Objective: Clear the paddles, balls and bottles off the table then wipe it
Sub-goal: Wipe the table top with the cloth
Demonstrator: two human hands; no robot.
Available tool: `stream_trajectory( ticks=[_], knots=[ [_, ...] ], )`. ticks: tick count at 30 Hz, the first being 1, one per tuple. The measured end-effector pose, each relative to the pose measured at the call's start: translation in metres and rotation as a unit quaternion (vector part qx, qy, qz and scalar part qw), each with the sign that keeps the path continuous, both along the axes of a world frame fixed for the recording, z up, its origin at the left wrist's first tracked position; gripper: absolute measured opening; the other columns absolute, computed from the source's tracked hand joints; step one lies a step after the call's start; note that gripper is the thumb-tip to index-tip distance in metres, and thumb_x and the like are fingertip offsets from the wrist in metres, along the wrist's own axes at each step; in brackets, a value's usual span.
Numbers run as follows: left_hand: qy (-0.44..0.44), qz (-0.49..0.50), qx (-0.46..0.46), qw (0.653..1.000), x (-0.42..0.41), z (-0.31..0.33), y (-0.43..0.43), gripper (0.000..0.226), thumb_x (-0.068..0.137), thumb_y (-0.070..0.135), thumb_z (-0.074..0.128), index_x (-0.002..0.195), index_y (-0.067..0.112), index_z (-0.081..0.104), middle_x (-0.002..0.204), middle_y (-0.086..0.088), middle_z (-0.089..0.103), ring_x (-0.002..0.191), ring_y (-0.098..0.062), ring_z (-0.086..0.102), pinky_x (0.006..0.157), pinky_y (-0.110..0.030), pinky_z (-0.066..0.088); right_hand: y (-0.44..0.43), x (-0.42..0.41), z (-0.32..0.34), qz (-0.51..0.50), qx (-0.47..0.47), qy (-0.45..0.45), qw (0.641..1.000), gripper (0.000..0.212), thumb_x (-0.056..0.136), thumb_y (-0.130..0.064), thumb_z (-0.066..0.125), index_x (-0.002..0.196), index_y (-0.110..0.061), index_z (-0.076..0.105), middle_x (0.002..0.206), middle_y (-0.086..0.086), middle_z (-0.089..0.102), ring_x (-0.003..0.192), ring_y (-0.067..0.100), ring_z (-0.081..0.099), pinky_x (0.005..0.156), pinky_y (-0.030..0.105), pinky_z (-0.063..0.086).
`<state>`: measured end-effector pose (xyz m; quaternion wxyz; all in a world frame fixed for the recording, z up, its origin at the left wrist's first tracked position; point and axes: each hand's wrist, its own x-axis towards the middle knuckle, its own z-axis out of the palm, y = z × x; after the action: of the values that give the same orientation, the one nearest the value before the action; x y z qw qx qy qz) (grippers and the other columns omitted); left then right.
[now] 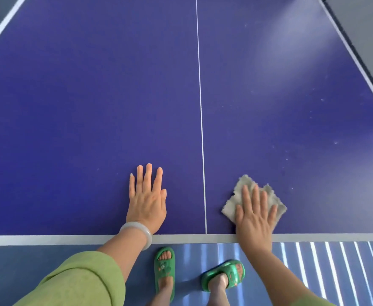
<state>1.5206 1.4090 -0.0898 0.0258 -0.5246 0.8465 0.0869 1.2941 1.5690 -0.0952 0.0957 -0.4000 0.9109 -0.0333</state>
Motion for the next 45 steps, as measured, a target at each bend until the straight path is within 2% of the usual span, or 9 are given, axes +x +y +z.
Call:
stream_trajectory(
  ticks=[3,10,20,27,30,34,37,41,45],
  knots=[
    [-0.008,-0.002,-0.002,1.0,0.0,0.001,0.0,0.059,0.099,0.034,0.036,0.153,0.014,0.027,0.159,-0.017,0.023,0.149,-0.037,0.014,0.12,-0.055,0.017,-0.014,-0.001,0.003,-0.072,-0.001,-0.017,0.997,0.057,0.097,-0.045,0.008,0.152,-0.036,-0.004,0.164,-0.005,-0.002,0.15,0.017,-0.007,0.12,0.052,-0.003],
    [0.03,0.07,0.035,0.996,-0.018,0.013,-0.008,0.056,0.098,0.028,0.051,0.149,0.01,0.036,0.156,-0.018,0.028,0.147,-0.036,0.02,0.121,-0.053,0.016,0.017,0.0,0.01,0.279,-0.024,-0.004,0.96,0.054,0.102,-0.038,0.025,0.155,-0.031,0.016,0.163,-0.007,0.01,0.151,0.02,0.008,0.118,0.051,0.01],
    [0.037,0.189,0.06,0.979,-0.132,0.017,0.06,0.082,0.093,0.057,0.024,0.147,-0.004,0.033,0.153,-0.031,0.027,0.144,-0.046,0.023,0.117,-0.058,0.018,0.022,-0.118,0.01,-0.111,0.008,-0.026,0.993,0.056,0.102,-0.041,0.016,0.153,-0.038,-0.008,0.163,-0.007,-0.009,0.149,0.014,-0.016,0.12,0.048,-0.007],
    [0.011,0.2,0.024,0.979,-0.139,0.004,0.065,0.078,0.092,0.047,0.021,0.147,-0.007,0.03,0.154,-0.033,0.023,0.145,-0.047,0.016,0.118,-0.06,0.012,0.026,-0.125,0.009,0.351,-0.035,0.002,0.936,0.053,0.104,-0.043,0.023,0.155,-0.033,0.015,0.163,-0.008,0.012,0.151,0.018,0.007,0.119,0.049,0.007],
    [0.004,0.208,0.015,0.978,-0.14,0.003,0.066,0.077,0.092,0.046,0.021,0.148,-0.007,0.03,0.154,-0.032,0.023,0.145,-0.046,0.018,0.118,-0.06,0.013,0.034,-0.198,0.005,0.118,-0.01,0.009,0.993,0.052,0.103,-0.045,0.014,0.153,-0.042,0.002,0.163,-0.011,0.002,0.15,0.011,-0.006,0.12,0.048,0.0],
    [-0.008,0.206,0.001,0.979,-0.14,0.0,0.066,0.075,0.093,0.045,0.021,0.148,-0.006,0.029,0.155,-0.031,0.023,0.145,-0.045,0.019,0.118,-0.059,0.015,0.023,-0.2,0.012,-0.139,0.007,-0.036,0.99,0.056,0.103,-0.04,0.017,0.154,-0.036,-0.004,0.164,-0.006,-0.008,0.15,0.015,-0.013,0.119,0.049,-0.006],
    [-0.01,0.205,-0.01,0.979,-0.141,-0.002,0.066,0.074,0.093,0.044,0.022,0.148,-0.006,0.031,0.154,-0.031,0.024,0.145,-0.045,0.019,0.118,-0.059,0.016,-0.002,-0.142,0.004,0.062,-0.03,0.001,0.998,0.055,0.103,-0.04,0.016,0.156,-0.033,0.005,0.164,-0.003,0.0,0.151,0.018,-0.007,0.12,0.049,-0.006],
    [-0.02,0.209,-0.019,0.977,-0.141,-0.004,0.065,0.074,0.094,0.045,0.021,0.148,-0.004,0.03,0.155,-0.03,0.022,0.146,-0.043,0.017,0.118,-0.058,0.015,-0.048,-0.116,0.003,0.404,-0.031,-0.001,0.914,0.053,0.104,-0.042,0.017,0.156,-0.032,0.012,0.163,-0.005,0.009,0.151,0.021,0.001,0.119,0.051,0.002],
    [-0.022,0.214,-0.02,0.976,-0.141,-0.003,0.066,0.074,0.094,0.046,0.019,0.149,-0.004,0.03,0.156,-0.029,0.023,0.146,-0.043,0.018,0.118,-0.058,0.017,-0.068,-0.198,-0.004,0.275,-0.022,0.025,0.961,0.053,0.101,-0.041,0.016,0.154,-0.037,0.009,0.163,-0.006,0.013,0.15,0.016,0.001,0.119,0.047,-0.001]
  ],
)
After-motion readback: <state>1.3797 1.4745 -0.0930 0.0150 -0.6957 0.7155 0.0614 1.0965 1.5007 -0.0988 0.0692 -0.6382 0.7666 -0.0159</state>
